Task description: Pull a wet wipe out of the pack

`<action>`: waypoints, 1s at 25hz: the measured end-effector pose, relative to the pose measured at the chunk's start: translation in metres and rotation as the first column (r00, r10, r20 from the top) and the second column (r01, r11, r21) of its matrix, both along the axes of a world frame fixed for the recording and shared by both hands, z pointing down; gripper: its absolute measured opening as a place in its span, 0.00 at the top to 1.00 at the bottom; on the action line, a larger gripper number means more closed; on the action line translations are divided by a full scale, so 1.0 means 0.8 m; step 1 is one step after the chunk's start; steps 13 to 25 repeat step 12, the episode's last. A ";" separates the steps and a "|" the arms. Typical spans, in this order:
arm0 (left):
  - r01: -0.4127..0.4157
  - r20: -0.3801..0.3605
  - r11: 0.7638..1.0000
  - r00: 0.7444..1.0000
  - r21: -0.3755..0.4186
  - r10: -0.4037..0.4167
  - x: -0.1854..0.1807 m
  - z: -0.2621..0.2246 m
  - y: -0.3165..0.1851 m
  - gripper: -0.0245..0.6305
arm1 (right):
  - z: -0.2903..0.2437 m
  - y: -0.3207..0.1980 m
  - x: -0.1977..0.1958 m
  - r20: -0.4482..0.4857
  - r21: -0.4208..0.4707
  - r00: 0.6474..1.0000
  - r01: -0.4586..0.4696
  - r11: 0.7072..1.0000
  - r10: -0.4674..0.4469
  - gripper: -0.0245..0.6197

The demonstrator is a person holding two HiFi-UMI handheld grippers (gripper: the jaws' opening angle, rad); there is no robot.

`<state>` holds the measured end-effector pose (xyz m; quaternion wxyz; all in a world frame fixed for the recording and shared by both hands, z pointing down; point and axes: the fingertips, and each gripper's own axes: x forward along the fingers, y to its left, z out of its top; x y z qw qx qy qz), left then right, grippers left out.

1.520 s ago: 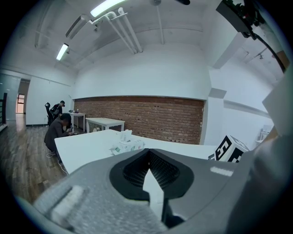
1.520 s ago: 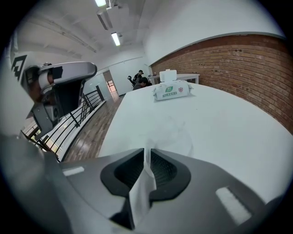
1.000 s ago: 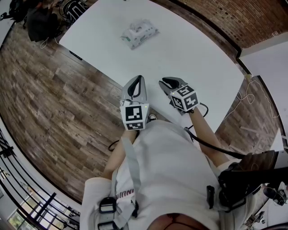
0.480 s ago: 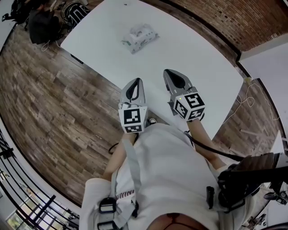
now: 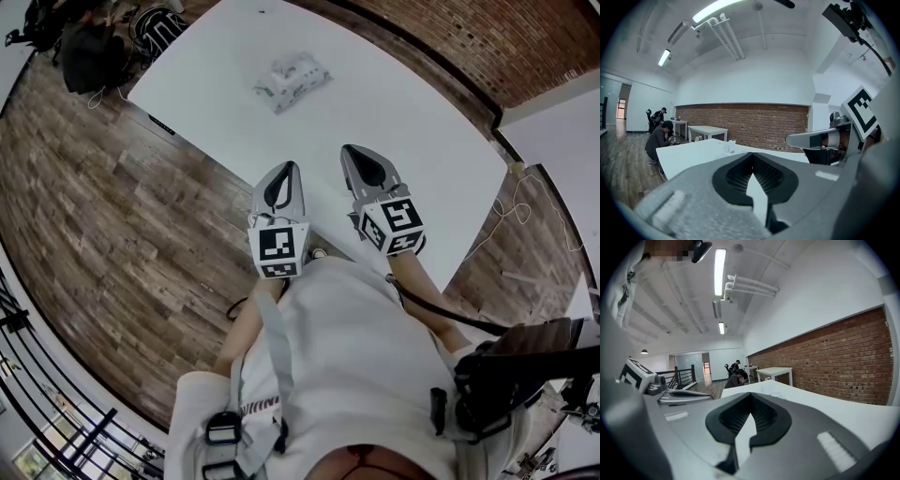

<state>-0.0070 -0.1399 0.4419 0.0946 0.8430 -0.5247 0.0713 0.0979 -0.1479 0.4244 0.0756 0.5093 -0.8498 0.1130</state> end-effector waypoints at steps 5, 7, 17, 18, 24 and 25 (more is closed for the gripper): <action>0.004 -0.002 1.000 1.000 -0.005 -0.004 0.002 0.001 -0.002 0.96 | 0.007 -0.004 0.000 -0.017 -0.015 1.000 0.006 1.000 -0.006 0.96; 0.006 -0.002 1.000 1.000 -0.007 -0.006 0.001 0.001 -0.003 0.96 | 0.008 -0.006 0.000 -0.019 -0.019 1.000 0.006 1.000 -0.006 0.95; 0.006 -0.005 1.000 1.000 -0.010 -0.006 -0.001 0.002 -0.004 0.96 | 0.013 -0.014 -0.003 -0.022 -0.026 1.000 0.012 1.000 -0.012 0.96; 0.006 -0.005 1.000 1.000 -0.010 -0.006 -0.001 0.002 -0.004 0.96 | 0.013 -0.014 -0.003 -0.022 -0.026 1.000 0.012 1.000 -0.012 0.96; 0.006 -0.005 1.000 1.000 -0.010 -0.006 -0.001 0.002 -0.004 0.96 | 0.013 -0.014 -0.003 -0.022 -0.026 1.000 0.012 1.000 -0.012 0.96; 0.006 -0.005 1.000 1.000 -0.010 -0.006 -0.001 0.002 -0.004 0.96 | 0.013 -0.014 -0.003 -0.022 -0.026 1.000 0.012 1.000 -0.012 0.96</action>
